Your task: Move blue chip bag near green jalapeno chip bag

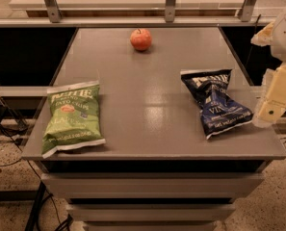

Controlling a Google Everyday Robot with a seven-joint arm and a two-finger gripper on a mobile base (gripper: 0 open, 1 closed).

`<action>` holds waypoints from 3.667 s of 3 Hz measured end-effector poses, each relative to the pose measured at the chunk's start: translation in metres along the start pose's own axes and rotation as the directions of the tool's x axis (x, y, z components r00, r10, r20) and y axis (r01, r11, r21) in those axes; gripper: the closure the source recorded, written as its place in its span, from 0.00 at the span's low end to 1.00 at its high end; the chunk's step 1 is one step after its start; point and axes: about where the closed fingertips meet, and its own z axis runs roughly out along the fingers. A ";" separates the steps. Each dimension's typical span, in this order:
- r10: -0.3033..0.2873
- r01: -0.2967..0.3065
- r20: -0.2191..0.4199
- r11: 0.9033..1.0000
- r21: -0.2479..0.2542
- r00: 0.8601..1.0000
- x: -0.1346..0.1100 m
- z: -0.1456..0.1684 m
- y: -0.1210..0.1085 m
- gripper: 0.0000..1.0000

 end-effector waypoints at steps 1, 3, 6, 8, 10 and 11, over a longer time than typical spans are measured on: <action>0.000 0.000 0.000 1.000 0.000 1.000 0.000 0.000 0.000 0.00; 0.109 -0.108 -0.057 0.994 0.027 0.992 -0.004 0.009 -0.018 0.00; 0.557 -0.562 -0.164 0.827 0.016 0.814 -0.008 0.092 -0.051 0.00; 0.704 -0.710 -0.153 0.704 0.016 0.694 -0.018 0.153 -0.046 0.17; 0.719 -0.724 -0.158 0.689 0.033 0.677 -0.033 0.169 -0.054 0.64; 0.682 -0.685 -0.143 0.728 0.035 0.717 -0.047 0.163 -0.062 0.87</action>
Offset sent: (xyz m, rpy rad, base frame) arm 0.0083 -0.0007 -0.0008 -0.0028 -0.0120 -0.0815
